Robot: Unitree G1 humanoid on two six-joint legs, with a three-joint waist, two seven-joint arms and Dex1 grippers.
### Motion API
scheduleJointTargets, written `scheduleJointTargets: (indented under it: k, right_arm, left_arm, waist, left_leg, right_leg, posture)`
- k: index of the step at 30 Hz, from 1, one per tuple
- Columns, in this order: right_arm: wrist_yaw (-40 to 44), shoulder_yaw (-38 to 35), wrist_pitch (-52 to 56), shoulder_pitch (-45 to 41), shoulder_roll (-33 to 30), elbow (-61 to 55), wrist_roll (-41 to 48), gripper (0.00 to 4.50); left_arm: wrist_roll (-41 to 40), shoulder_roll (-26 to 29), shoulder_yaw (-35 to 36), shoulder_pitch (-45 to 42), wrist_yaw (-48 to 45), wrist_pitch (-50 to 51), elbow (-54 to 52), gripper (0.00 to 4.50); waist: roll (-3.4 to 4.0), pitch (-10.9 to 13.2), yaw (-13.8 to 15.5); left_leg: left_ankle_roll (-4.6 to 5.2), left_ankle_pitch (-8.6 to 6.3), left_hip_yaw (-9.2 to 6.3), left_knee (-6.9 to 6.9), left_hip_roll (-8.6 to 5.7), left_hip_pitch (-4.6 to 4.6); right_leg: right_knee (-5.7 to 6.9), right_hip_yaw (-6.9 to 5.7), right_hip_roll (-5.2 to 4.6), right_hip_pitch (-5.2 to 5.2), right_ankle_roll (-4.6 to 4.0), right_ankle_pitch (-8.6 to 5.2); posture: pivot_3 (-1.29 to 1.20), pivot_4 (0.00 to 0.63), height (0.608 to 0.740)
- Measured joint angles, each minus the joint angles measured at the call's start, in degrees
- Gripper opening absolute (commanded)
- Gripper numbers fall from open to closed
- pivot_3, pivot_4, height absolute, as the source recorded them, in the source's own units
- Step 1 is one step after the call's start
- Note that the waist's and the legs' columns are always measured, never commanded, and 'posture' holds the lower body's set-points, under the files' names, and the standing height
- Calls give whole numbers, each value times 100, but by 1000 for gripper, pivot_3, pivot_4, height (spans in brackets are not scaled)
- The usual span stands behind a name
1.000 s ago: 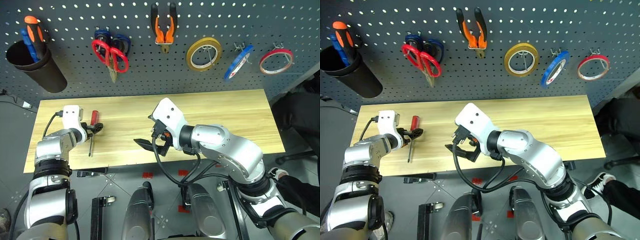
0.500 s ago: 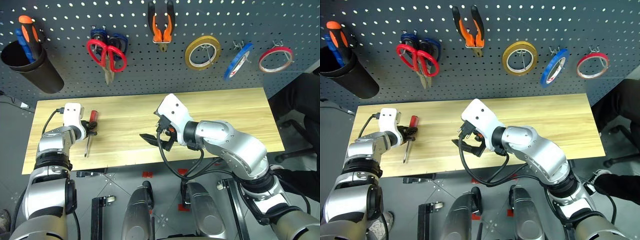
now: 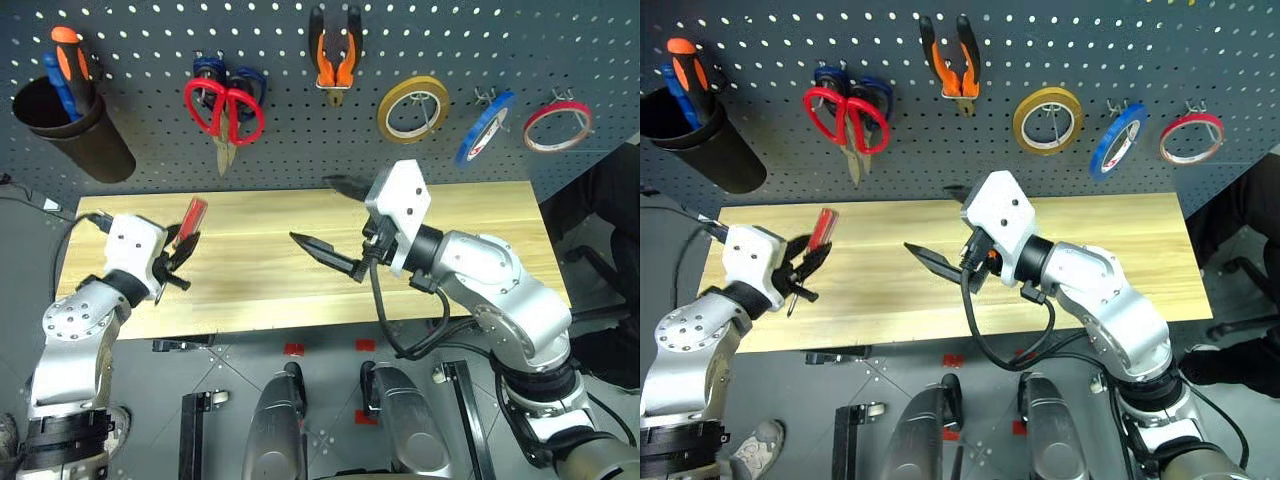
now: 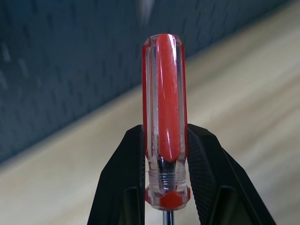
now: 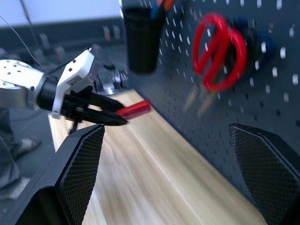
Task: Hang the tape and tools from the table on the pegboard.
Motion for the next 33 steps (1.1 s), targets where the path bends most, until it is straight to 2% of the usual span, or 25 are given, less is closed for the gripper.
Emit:
scheduleJointTargets:
  k: [2,7,10,15,21,28,33]
  right_arm:
    - [124,-127,-9,-4,-10,5,193,4500]
    - [284,-215,-67,-30,-11,115,363,4500]
    - [292,-206,-197,-118,44,312,349,4500]
    - [287,-146,-424,-289,140,492,307,4500]
    - [277,-140,-521,-313,148,571,197,4500]
    - [278,-142,-335,-679,320,595,355,4500]
    - [283,-144,-218,-783,337,727,372,4500]
  left_arm:
    - [-258,4,70,-245,49,182,-435,902]
    - [-1121,345,848,-1755,410,856,-534,902]
    - [-1464,588,899,-2718,329,1024,172,902]
    - [-1405,845,873,-3859,218,617,1572,902]
    - [-972,984,790,-4261,214,-246,2635,902]
    - [-352,978,543,-4177,242,-1281,3334,902]
    - [-50,656,350,-4142,381,-2017,3952,903]
  waist:
    - [-8,-32,-1]
    - [-26,-130,-18]
    - [-34,-217,3]
    - [-44,-309,4]
    - [-55,-349,0]
    - [-55,-365,-11]
    - [-64,-401,1]
  left_leg:
    - [0,0,-3,2,1,-1]
    - [-3,3,-25,27,-1,-21]
    - [-3,3,-34,35,-1,-28]
    - [-3,4,-34,40,-4,-31]
    - [-4,5,-42,47,-1,-35]
    - [-4,6,-47,52,-1,-37]
    - [-3,6,-61,66,-1,-52]
  right_leg:
    - [3,-3,5,0,0,0]
    - [7,-27,10,-1,1,0]
    - [8,-41,12,-1,1,0]
    - [9,-58,12,-1,1,1]
    - [13,-71,12,-2,0,1]
    - [17,-79,11,-1,-2,2]
    - [18,-97,10,-1,-2,2]
  posture:
    - [-142,280,740]
    - [-122,250,740]
    - [-128,239,740]
    - [-149,231,740]
    - [-169,233,740]
    - [-167,232,740]
    - [-158,230,740]
